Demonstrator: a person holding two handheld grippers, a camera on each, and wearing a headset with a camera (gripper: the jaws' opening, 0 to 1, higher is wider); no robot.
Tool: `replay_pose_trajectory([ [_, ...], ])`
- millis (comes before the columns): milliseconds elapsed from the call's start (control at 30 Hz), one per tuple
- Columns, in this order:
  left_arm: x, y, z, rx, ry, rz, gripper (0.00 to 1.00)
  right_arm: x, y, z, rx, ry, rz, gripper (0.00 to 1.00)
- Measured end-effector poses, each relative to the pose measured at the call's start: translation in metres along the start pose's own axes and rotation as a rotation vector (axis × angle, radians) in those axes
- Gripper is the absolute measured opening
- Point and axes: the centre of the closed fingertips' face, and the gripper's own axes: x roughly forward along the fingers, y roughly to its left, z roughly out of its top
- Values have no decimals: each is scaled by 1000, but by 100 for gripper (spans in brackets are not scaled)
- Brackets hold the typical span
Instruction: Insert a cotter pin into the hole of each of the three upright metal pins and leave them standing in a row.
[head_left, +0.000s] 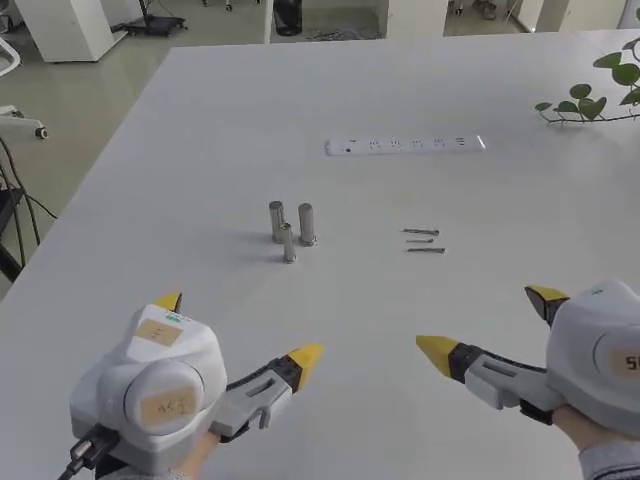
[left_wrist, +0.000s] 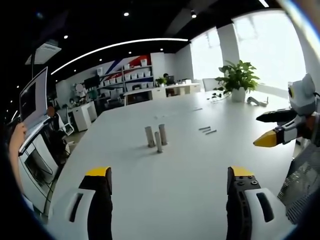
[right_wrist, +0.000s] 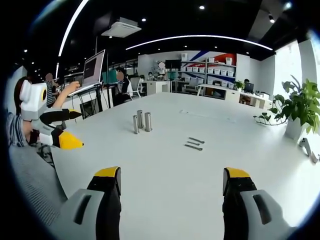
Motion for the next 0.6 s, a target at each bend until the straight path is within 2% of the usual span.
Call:
replay_pose_trajectory([
  [433,1,-1,2,-18,-9,-11,98,-2,-5,1,19,2,-2,80],
  [600,6,-2,3,-5,-1,-38,90,-6,-10,9,32,-7,-6,79],
])
